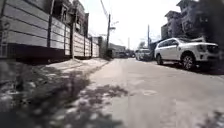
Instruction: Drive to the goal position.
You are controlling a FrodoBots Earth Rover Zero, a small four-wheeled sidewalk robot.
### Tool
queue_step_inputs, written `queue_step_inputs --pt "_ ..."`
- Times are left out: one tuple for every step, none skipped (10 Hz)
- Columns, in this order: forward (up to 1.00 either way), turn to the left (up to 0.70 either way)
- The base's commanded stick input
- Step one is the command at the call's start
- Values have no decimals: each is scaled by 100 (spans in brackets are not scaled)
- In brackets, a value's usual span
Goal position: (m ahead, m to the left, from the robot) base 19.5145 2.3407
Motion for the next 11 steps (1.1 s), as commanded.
queue_step_inputs --pt "100 0" --pt "100 0" --pt "100 0" --pt "100 0" --pt "100 0" --pt "100 0" --pt "100 0" --pt "100 0" --pt "100 0" --pt "100 -2" --pt "100 -25"
